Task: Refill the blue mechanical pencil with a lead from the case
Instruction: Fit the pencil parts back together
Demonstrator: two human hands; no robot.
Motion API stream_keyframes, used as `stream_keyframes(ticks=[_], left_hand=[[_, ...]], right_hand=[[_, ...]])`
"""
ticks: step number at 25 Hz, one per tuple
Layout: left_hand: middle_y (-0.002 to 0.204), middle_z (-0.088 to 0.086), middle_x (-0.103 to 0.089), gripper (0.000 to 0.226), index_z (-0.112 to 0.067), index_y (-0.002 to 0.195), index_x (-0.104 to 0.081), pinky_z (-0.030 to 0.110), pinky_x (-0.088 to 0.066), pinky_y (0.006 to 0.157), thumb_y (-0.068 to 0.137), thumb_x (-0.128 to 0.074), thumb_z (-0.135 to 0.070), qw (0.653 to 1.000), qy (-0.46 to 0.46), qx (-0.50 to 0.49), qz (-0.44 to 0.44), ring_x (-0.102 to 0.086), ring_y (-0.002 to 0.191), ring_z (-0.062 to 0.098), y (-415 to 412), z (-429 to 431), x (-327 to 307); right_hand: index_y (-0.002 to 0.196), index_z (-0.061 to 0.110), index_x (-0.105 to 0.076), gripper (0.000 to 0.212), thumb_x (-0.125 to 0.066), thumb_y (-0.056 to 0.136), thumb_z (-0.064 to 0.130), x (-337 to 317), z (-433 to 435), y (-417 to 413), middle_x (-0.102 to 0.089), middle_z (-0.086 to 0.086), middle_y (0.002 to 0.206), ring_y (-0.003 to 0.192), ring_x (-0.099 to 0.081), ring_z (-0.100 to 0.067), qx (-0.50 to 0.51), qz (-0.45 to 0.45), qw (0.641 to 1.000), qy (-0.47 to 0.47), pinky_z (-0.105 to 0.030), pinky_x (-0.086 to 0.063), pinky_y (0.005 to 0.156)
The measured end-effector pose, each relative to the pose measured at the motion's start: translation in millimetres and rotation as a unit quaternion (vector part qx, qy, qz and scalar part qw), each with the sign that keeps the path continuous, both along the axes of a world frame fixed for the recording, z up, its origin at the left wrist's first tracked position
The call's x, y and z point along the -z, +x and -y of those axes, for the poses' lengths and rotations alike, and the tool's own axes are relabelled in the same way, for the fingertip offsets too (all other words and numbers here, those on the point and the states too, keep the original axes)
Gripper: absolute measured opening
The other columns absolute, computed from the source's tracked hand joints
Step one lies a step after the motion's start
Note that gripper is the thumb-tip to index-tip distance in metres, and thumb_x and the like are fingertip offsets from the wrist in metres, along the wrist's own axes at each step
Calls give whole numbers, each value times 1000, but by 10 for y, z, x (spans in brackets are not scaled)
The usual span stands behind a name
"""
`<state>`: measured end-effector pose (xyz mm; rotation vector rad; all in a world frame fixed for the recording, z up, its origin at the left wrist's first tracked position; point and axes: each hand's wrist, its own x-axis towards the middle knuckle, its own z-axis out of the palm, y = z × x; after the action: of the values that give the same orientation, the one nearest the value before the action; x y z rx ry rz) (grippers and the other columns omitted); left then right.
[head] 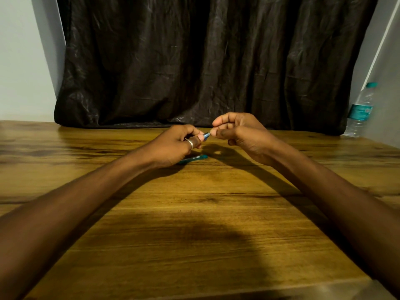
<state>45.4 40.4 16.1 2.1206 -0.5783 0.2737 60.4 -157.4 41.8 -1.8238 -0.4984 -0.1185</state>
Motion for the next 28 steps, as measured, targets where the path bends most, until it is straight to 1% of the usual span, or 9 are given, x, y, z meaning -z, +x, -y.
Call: stream_keyframes(ticks=[2, 5, 9, 11, 14, 16, 18, 23, 28], left_hand=[[88, -10, -67, 14, -29, 99, -66, 12, -42, 62, 103, -53, -27, 1000, -5, 1, 1, -56, 62, -12, -11, 6, -7], [87, -10, -67, 16, -30, 95, -65, 17, -43, 65, 103, -52, -26, 1000, -13, 7, -2, -54, 66, -5, -20, 11, -19], [86, -10, -66, 17, -30, 92, -64, 18, -42, 64, 104, -52, -25, 1000, -12, 15, 1, -52, 62, -6, -24, 13, -21], [84, -11, -65, 17, -30, 92, -64, 17, -41, 63, 103, -53, -25, 1000, -10, 17, 4, -54, 60, -10, -18, 3, -19], [88, -11, -68, 14, -31, 98, -66, 14, -41, 62, 103, -54, -26, 1000, 5, 14, 6, -57, 64, -14, -15, -9, -16], [89, -10, -69, 13, -28, 103, -66, 10, -43, 63, 103, -54, -26, 1000, 13, 14, 9, -60, 70, -12, -19, -14, -15], [91, -10, -69, 13, -26, 106, -66, 11, -45, 66, 103, -54, -26, 1000, 14, 12, 11, -61, 74, -9, -18, -19, -14], [92, -9, -68, 17, -20, 111, -68, 4, -41, 59, 103, -54, -25, 999, 39, 7, 19, -58, 68, -18, -19, -37, -21], [93, -10, -69, 15, -26, 109, -68, 11, -41, 62, 102, -54, -28, 999, 44, 8, 23, -59, 69, -17, -23, -51, -24]], right_hand=[[96, 19, -67, 20, -72, 85, 3, 3, 3, 7, -72, 10, 69, 62, -58, 2, -4, -14, 1000, 8, -23, -35, 59], [97, 18, -68, 20, -72, 85, 2, 21, 5, 21, -71, 9, 70, 71, -57, -6, -16, -38, 999, 33, -27, -36, 62], [99, 17, -66, 22, -70, 86, 0, 23, -4, 20, -72, 7, 73, 76, -60, -9, -25, -48, 998, 42, -28, -37, 63], [99, 17, -66, 23, -69, 86, -1, 11, -5, 8, -74, 7, 73, 73, -61, -7, -22, -42, 998, 32, -27, -37, 63], [98, 16, -66, 23, -72, 84, -2, -4, 13, -17, -75, 4, 76, 68, -62, -4, -12, -25, 999, 20, -25, -37, 61], [96, 15, -66, 24, -74, 82, -2, -7, 23, -16, -77, 0, 80, 68, -63, -5, -6, -12, 1000, 13, -23, -38, 59], [94, 15, -65, 25, -76, 80, -2, -5, 20, -4, -77, -1, 79, 67, -65, -4, 3, 1, 1000, 11, -21, -39, 57], [91, 15, -64, 25, -76, 80, -3, -9, 3, -16, -76, -1, 78, 60, -63, 0, 9, 20, 1000, -3, -16, -39, 52], [93, 16, -65, 22, -77, 81, 1, -13, 10, -38, -73, 3, 72, 58, -60, 2, 3, 7, 1000, -12, -20, -38, 55]])
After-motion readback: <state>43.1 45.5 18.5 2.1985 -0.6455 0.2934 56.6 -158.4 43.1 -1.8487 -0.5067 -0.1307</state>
